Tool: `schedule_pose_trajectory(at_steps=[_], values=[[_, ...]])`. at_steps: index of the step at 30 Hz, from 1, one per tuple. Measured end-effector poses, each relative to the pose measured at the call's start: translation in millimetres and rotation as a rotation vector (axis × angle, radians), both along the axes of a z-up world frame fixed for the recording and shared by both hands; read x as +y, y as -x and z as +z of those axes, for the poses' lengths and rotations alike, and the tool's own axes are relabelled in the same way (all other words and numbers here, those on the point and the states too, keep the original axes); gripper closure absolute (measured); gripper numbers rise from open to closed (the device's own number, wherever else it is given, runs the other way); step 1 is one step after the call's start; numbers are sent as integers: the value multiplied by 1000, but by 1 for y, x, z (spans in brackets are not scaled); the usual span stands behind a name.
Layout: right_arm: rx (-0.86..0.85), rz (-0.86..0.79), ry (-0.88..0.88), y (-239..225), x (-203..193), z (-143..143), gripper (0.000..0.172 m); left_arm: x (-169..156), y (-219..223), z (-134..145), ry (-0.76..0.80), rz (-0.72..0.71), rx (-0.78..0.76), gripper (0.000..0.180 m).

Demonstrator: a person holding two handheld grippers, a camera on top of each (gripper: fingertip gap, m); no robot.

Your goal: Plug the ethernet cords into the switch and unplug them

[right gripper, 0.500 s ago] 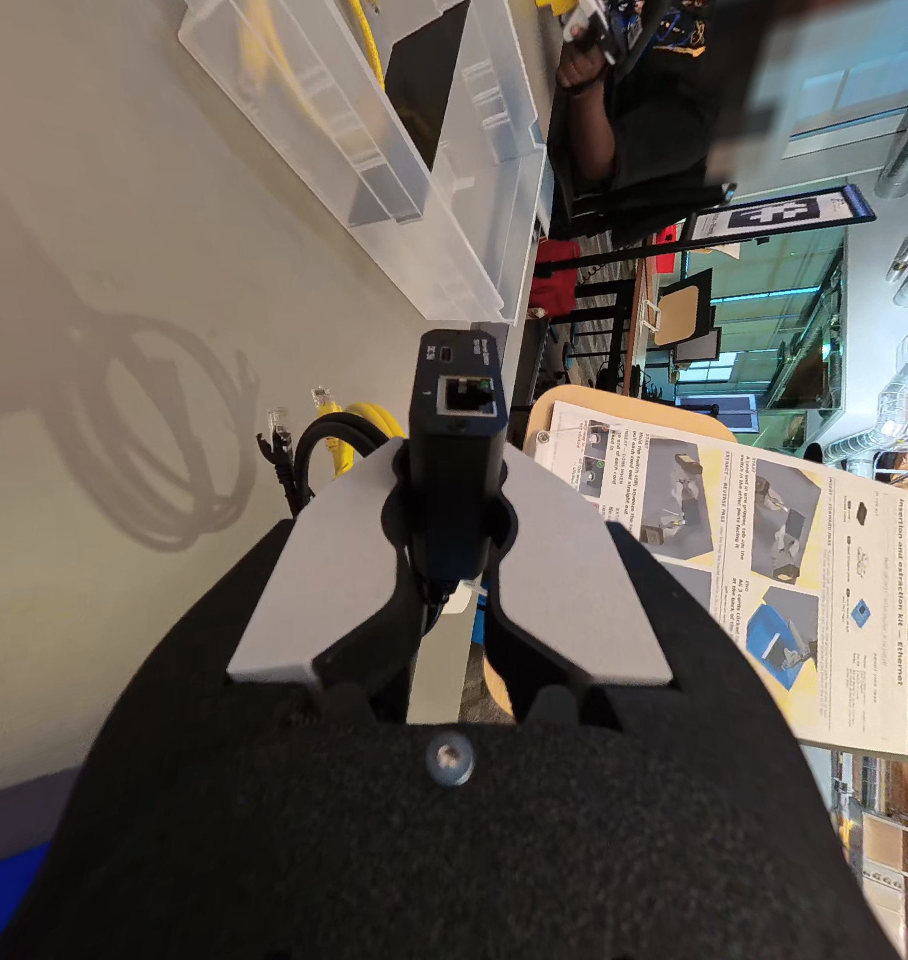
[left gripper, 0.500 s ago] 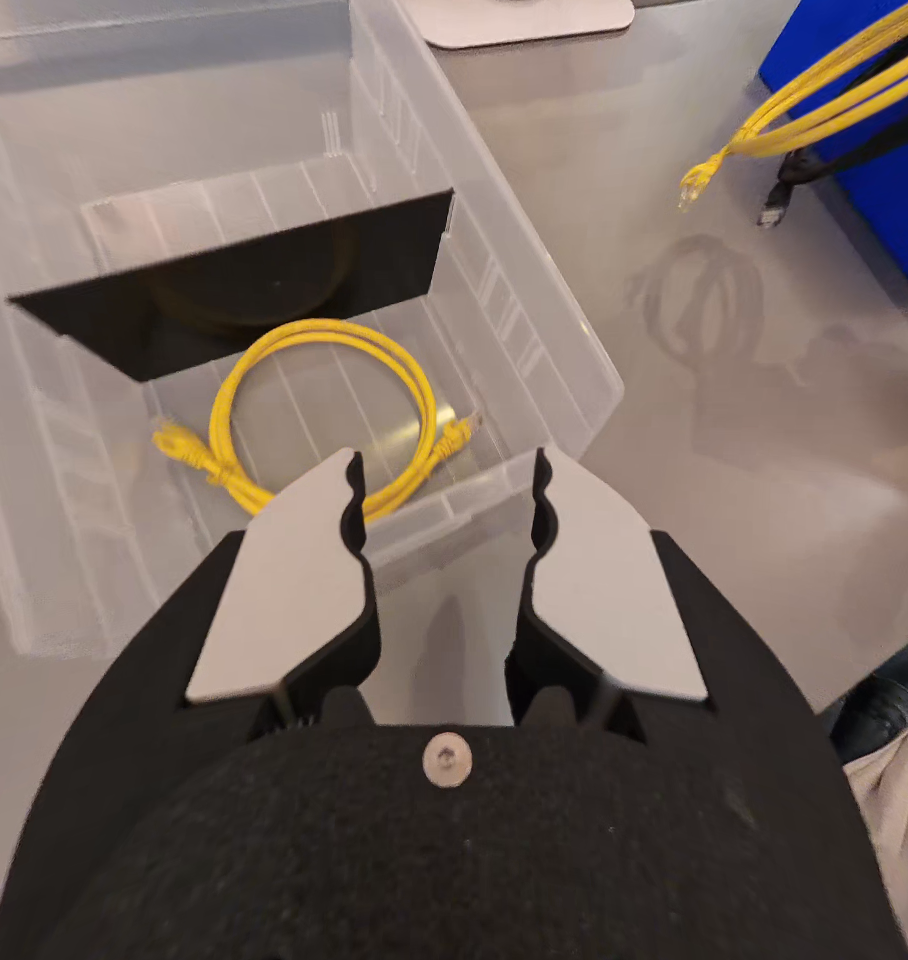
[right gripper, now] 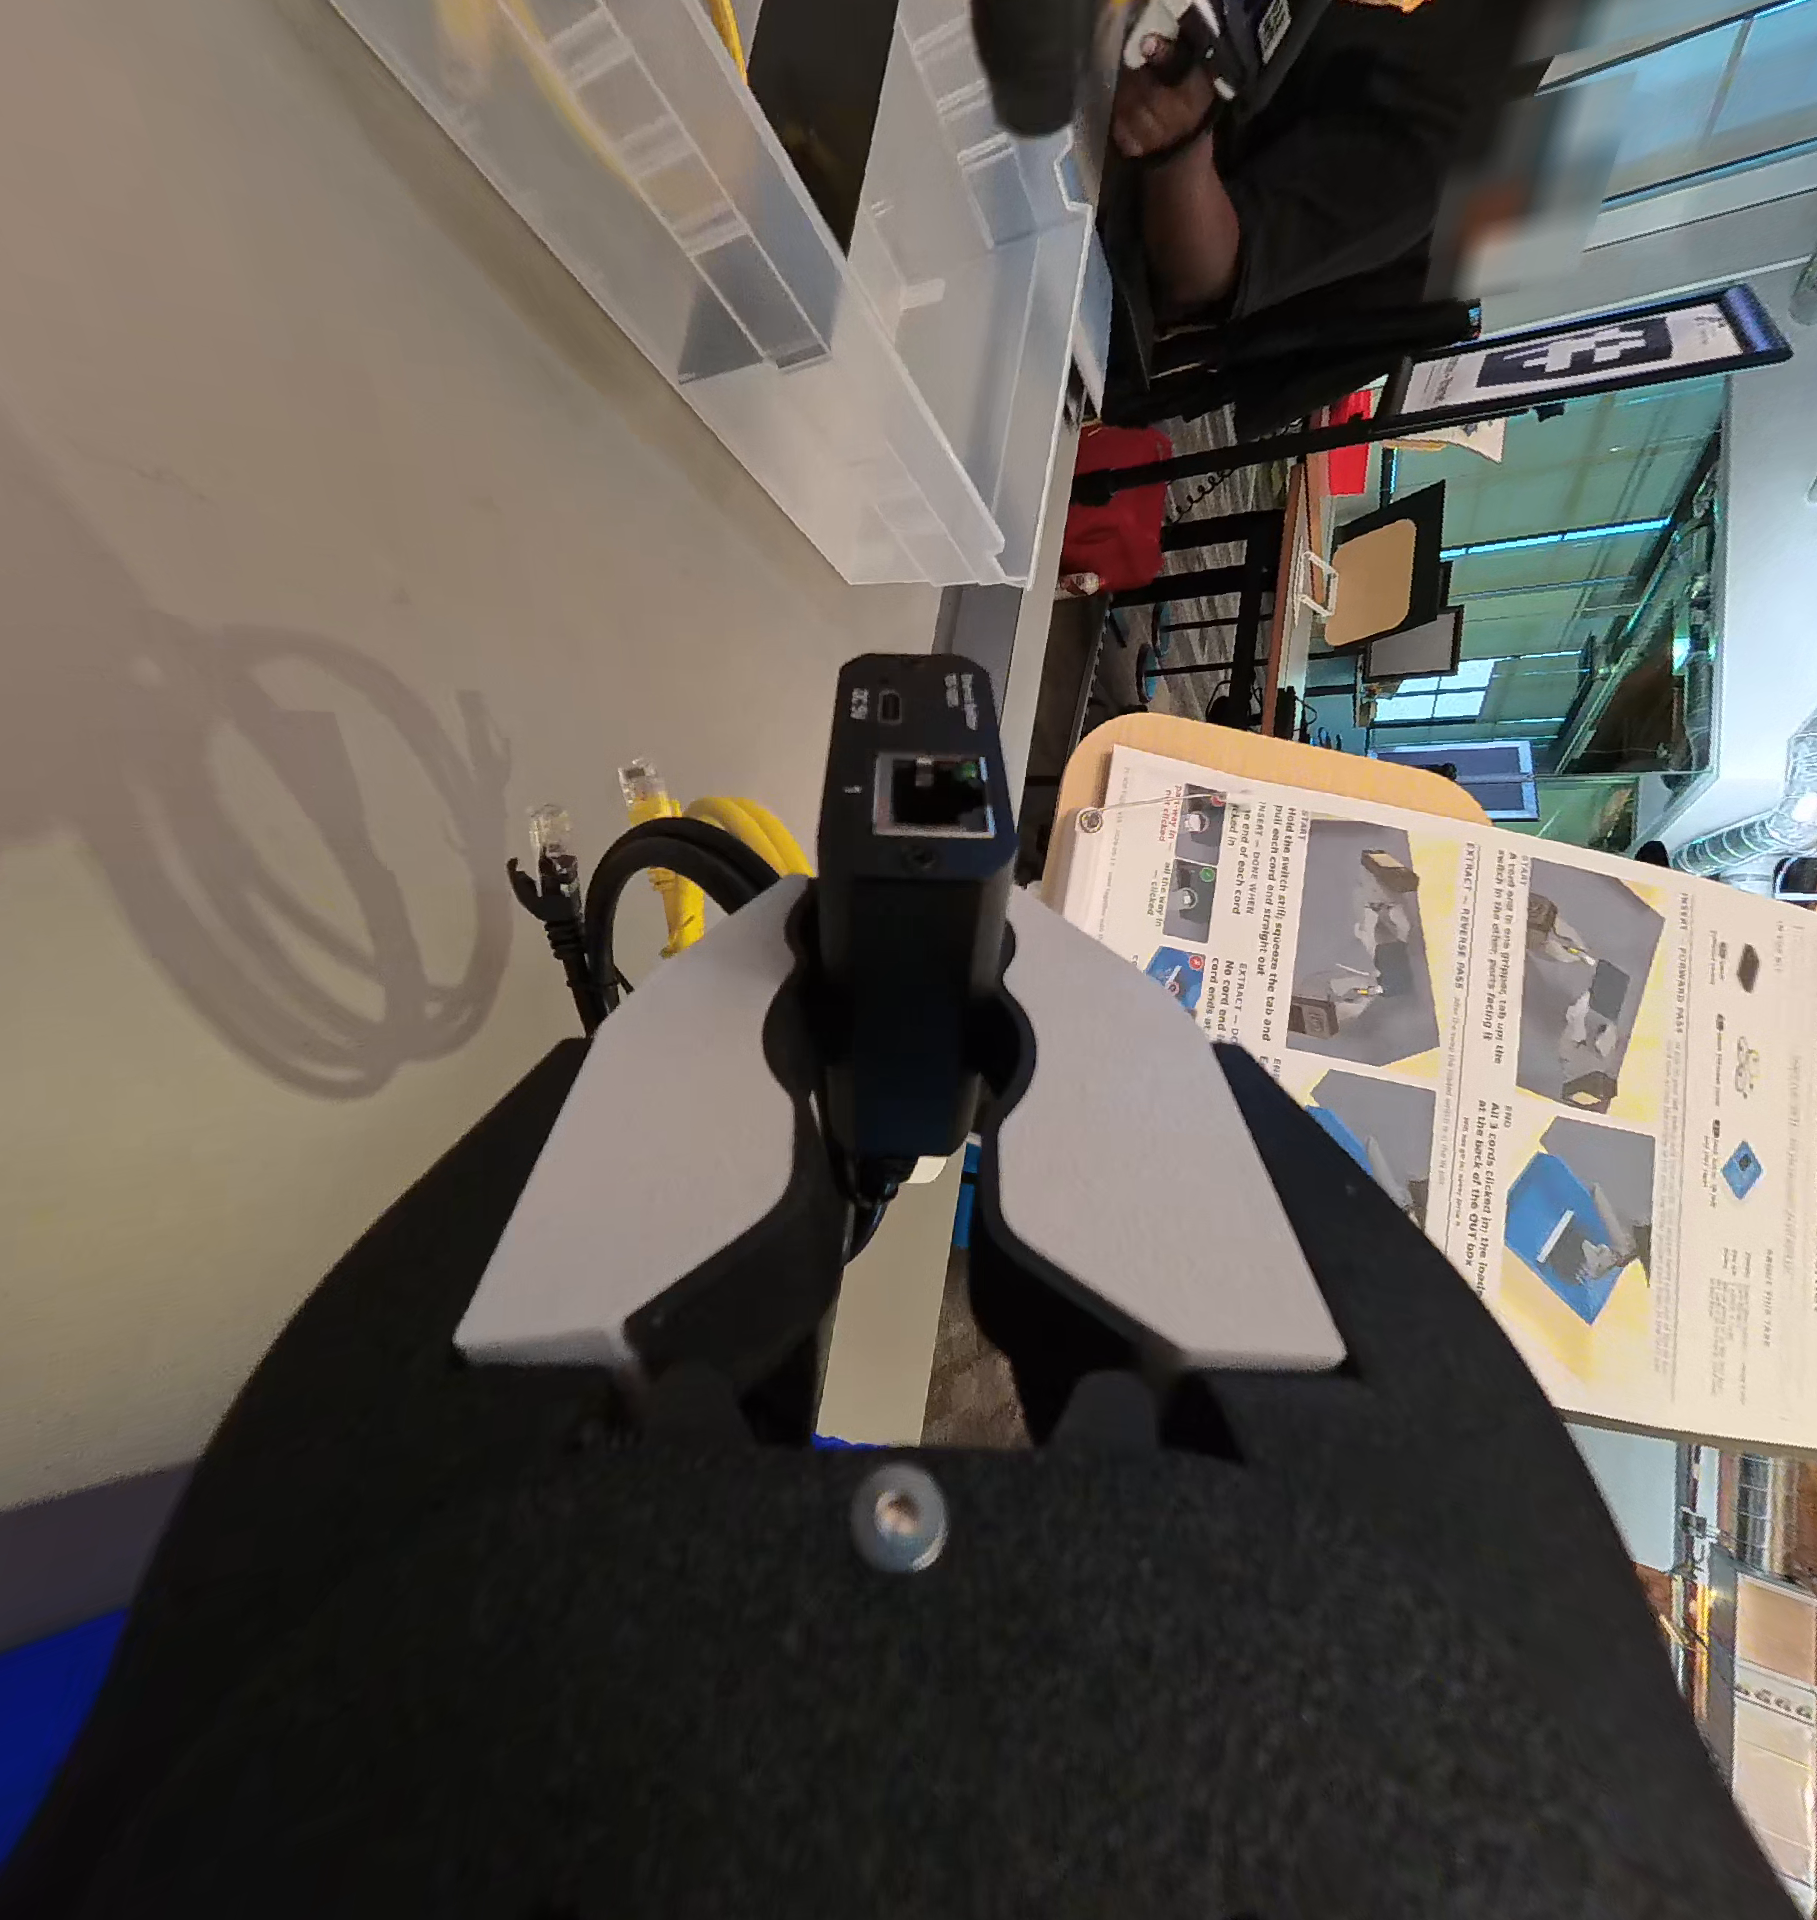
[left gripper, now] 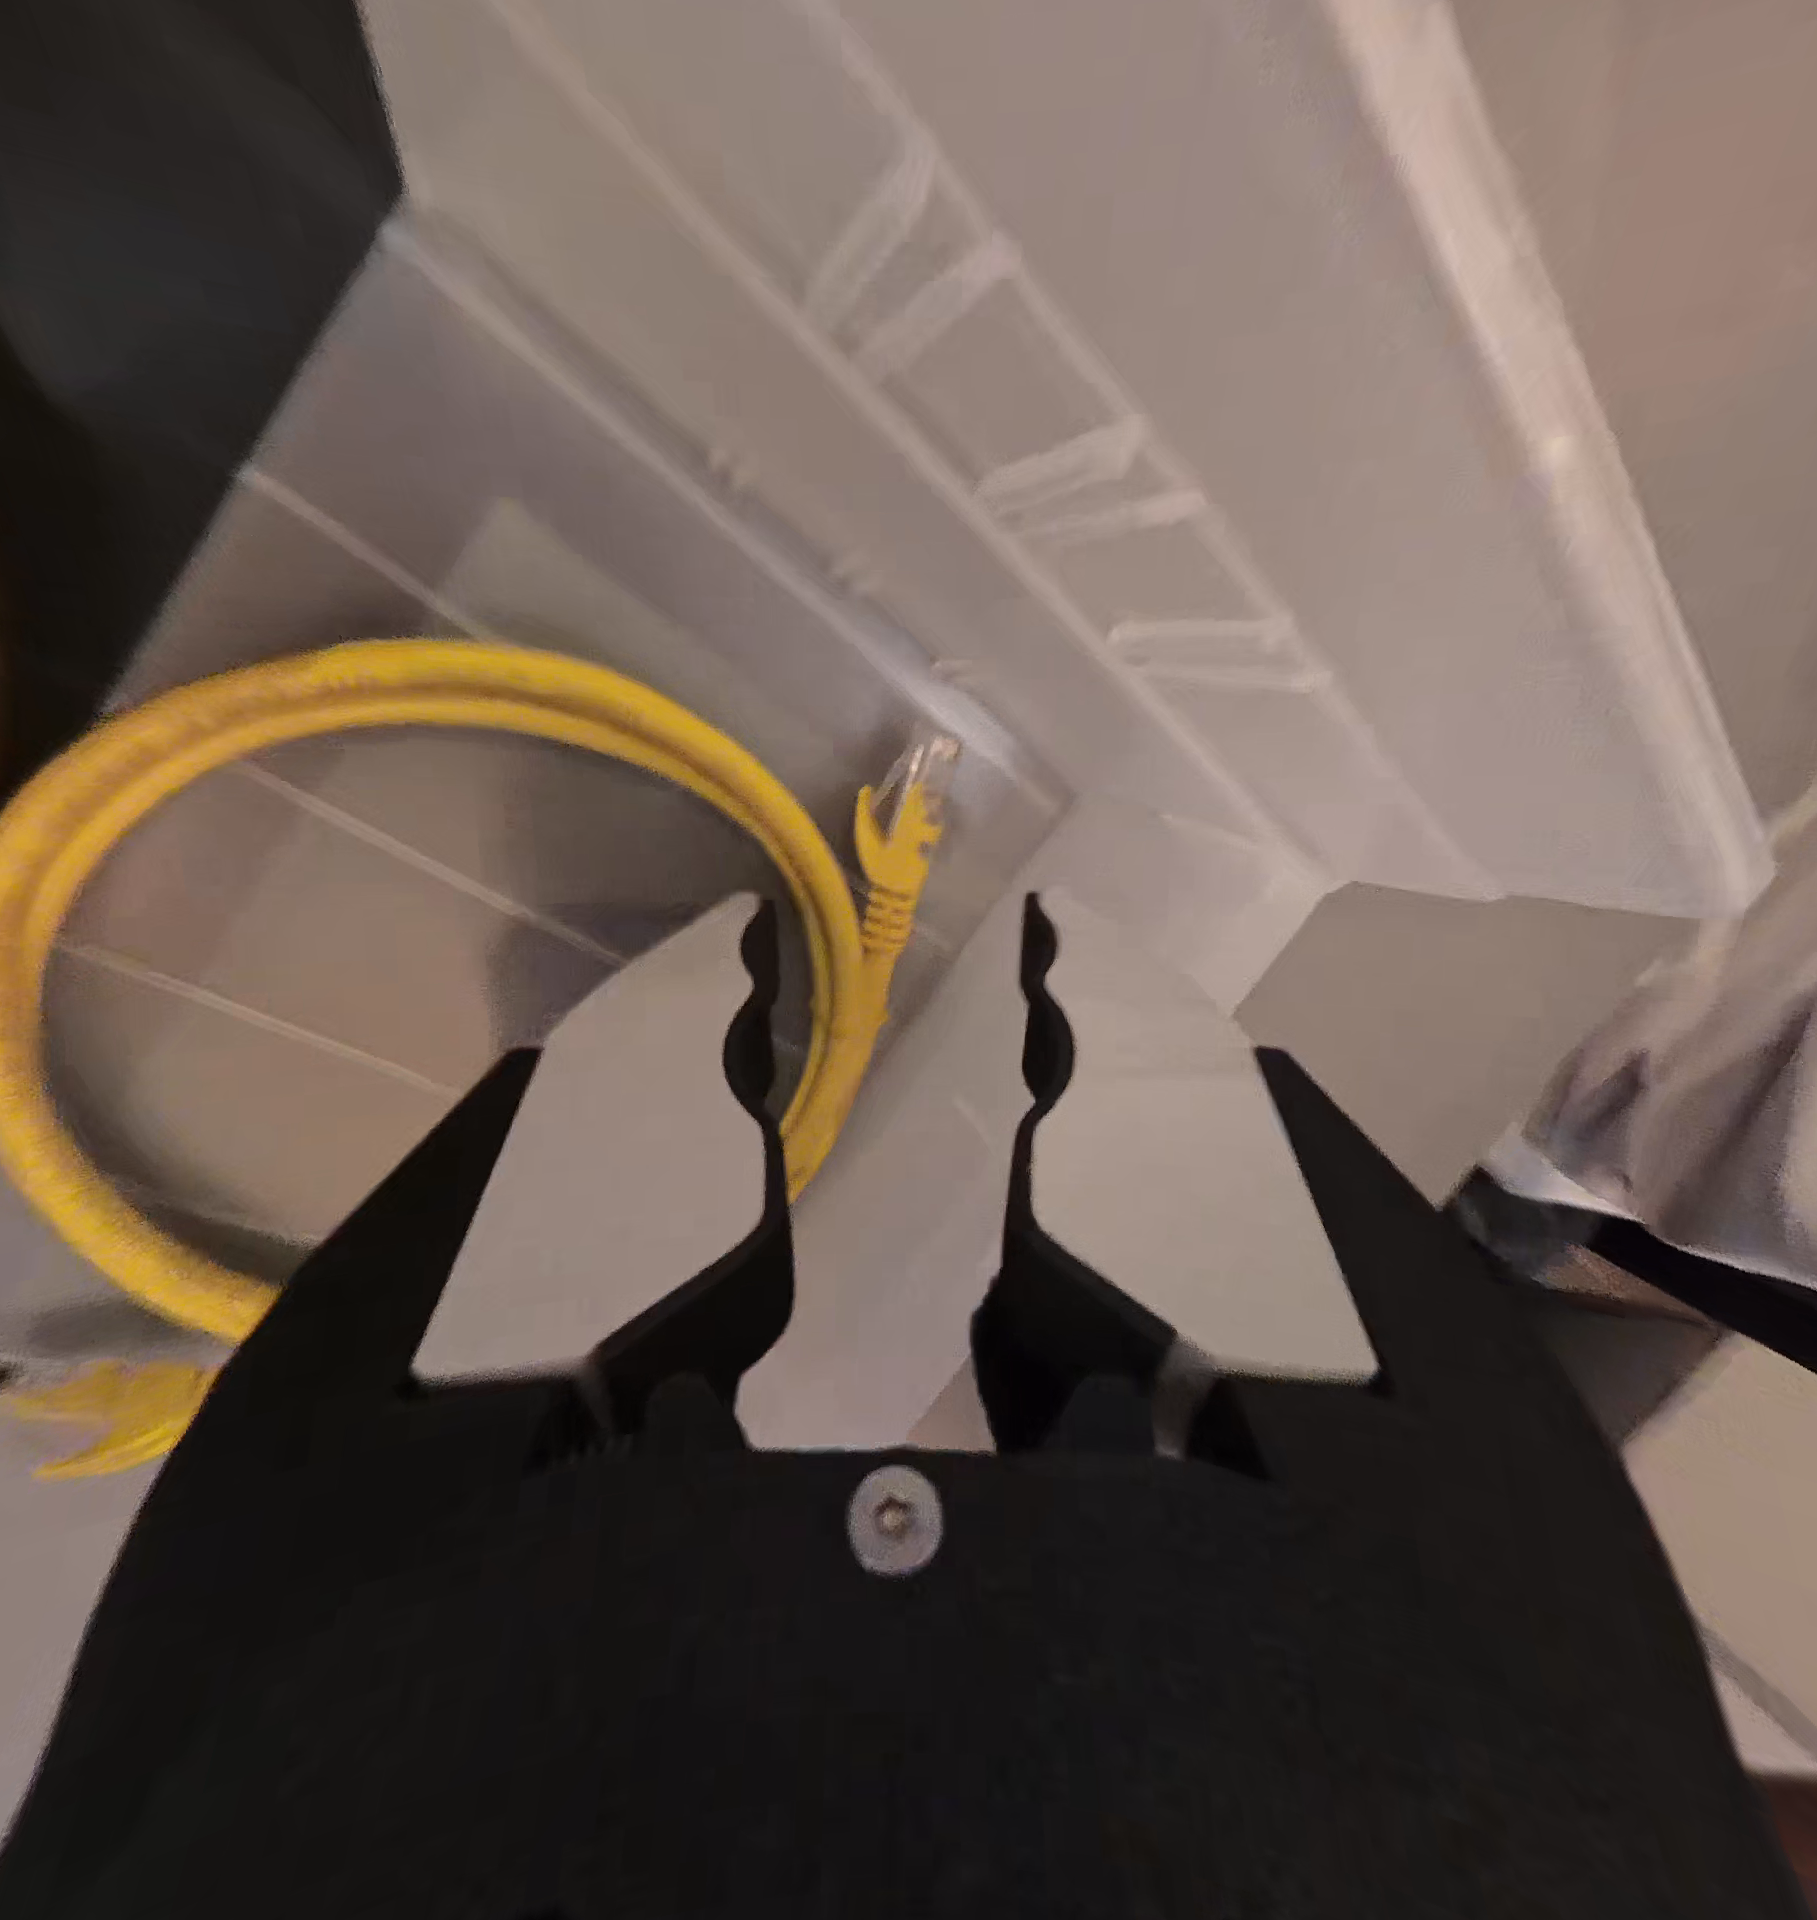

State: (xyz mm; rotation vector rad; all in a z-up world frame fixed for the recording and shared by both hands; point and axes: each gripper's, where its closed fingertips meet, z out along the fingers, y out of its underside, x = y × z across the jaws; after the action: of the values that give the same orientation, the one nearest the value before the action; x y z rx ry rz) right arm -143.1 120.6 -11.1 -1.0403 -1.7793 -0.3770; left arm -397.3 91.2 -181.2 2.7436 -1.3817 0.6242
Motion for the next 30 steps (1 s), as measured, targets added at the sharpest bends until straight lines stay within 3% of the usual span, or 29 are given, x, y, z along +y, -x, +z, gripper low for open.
schedule_pose_trajectory(at_steps=[4, 10, 13, 18, 22, 26, 28, 30], values=[[0, -7, 8, -2, 3, -2, 147, -9, -12, 3, 185, 58, -98, 170], [6, -13, 17, -5, 5, -2, 146, -2, -3, 12, 11, 24, -116, 173], [9, -14, 20, -5, 5, -1, 146, 0, -7, 42, -96, 83, -281, 175], [0, -21, 15, -6, 6, -2, 146, -16, -10, 114, -277, 192, -616, 175], [-2, -21, 16, -5, 7, -3, 146, -47, -22, 165, -339, 237, -859, 175], [-5, -20, 9, -5, 5, -2, 147, -90, -36, 219, -347, 184, -1179, 176], [-2, -19, 4, -5, 4, 0, 147, -110, -42, 228, -352, 154, -1259, 176], [2, -19, -1, -5, 3, 3, 147, -125, -51, 216, -352, 130, -1206, 176]])
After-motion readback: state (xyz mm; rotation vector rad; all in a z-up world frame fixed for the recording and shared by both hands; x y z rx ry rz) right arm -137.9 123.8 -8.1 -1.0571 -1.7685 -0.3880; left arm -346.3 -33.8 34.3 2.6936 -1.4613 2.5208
